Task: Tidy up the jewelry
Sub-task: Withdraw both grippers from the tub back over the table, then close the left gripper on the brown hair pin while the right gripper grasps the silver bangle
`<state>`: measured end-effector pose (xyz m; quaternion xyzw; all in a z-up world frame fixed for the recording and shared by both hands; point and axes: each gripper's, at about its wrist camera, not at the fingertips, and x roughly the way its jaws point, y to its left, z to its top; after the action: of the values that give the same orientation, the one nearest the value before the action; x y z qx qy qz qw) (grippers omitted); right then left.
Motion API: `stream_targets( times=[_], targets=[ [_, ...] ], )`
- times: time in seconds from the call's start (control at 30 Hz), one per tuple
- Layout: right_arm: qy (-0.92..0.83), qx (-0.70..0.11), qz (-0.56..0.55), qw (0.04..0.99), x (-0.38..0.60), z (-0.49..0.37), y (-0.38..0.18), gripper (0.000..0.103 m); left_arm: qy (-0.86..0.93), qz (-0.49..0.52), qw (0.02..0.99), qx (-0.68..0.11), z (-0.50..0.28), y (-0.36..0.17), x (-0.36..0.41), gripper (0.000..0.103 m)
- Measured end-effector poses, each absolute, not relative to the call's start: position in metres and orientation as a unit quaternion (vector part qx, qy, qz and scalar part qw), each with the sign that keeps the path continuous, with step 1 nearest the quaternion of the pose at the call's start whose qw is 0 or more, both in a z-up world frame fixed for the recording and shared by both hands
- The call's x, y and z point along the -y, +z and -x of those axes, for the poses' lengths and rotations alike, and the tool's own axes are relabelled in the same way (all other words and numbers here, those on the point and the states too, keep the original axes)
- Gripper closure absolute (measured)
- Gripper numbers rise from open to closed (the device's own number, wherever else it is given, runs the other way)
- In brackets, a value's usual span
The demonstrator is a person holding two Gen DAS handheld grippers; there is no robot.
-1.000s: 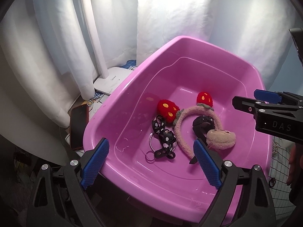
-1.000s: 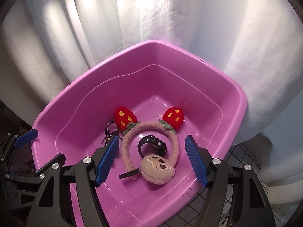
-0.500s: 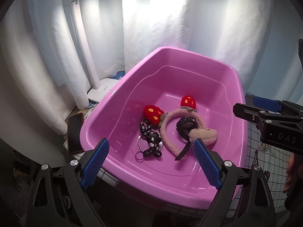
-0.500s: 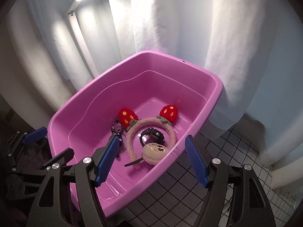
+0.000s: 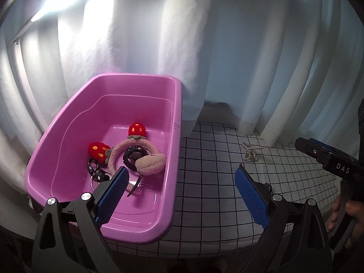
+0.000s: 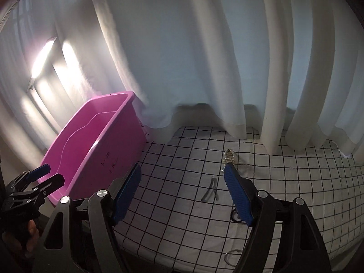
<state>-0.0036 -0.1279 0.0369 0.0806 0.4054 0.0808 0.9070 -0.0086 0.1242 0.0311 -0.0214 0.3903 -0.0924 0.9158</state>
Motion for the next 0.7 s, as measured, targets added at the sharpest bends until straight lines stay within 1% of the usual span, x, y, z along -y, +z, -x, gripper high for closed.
stream_targets(
  times=[0.17,0.3,0.53,0.7],
  targets=[
    [-0.010,-0.416,-0.127,0.900,0.188,0.050,0.006,0.031,-0.155,-0.008,0.891,-0.427,-0.004,0.000,-0.074,0.010],
    [-0.044,-0.431,-0.153,0.888,0.211,0.082,-0.022,0.031,-0.171,-0.027,0.879,-0.444,-0.004,-0.026,-0.045,0.010],
    [-0.048,-0.458,-0.170,0.871,0.215,0.113,-0.074,0.031,-0.153,-0.040,0.866,-0.474,-0.004,-0.064,-0.020,0.010],
    [-0.035,-0.457,-0.173,0.872,0.205,0.127,-0.103,0.031,-0.132,-0.061,0.869,-0.472,-0.005,-0.081,-0.008,0.010]
  ],
)
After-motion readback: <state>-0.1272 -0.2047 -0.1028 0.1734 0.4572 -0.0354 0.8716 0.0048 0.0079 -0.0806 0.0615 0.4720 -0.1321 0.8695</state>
